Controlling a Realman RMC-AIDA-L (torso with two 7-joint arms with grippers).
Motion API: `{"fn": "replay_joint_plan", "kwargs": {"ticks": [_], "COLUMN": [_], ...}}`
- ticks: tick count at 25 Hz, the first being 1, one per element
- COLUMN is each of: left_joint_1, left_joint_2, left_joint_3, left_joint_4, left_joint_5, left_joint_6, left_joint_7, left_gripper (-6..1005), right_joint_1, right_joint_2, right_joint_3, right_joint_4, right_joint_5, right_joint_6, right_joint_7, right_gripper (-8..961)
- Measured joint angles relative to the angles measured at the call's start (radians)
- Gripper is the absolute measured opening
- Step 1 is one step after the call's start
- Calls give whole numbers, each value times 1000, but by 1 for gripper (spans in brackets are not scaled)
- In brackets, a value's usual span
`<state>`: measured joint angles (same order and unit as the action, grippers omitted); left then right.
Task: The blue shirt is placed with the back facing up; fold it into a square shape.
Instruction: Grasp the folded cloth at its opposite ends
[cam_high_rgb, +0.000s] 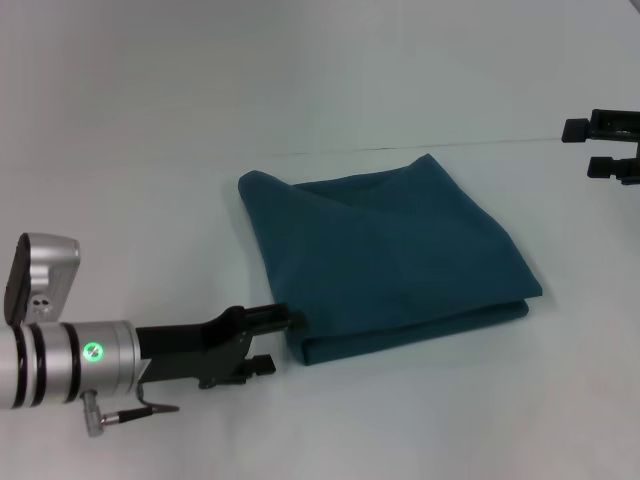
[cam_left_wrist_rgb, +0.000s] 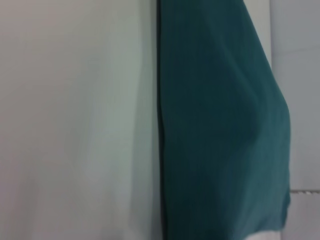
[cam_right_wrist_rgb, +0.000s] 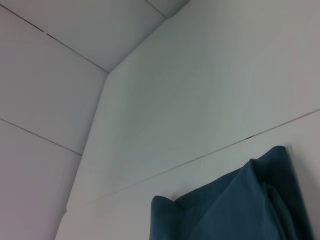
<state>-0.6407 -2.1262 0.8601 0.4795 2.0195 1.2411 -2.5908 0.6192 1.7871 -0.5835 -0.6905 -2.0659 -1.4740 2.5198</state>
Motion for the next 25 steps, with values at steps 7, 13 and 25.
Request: {"fn": "replay_joint_plan", "kwargs": {"ticks": [7, 13, 25], "left_joint_1": [-35, -66, -89], "left_joint_2": [-9, -21, -35], "left_joint_3": [4, 27, 50], "left_joint_4": [-19, -45, -71], "left_joint_5": [1, 1, -1], "left_joint_6": [-80, -126, -178], "left_joint_7": [6, 13, 7], "left_gripper": [888, 846, 763], "right_joint_1": [-3, -5, -8], "right_joint_2": [0, 0, 0], "right_joint_3": [9, 11, 13], "right_joint_4": [0, 0, 2], "right_joint_5": [0, 0, 0], "right_joint_6": [2, 3, 5], "right_joint_7": [1, -1, -3], "right_gripper": [915, 915, 915]}}
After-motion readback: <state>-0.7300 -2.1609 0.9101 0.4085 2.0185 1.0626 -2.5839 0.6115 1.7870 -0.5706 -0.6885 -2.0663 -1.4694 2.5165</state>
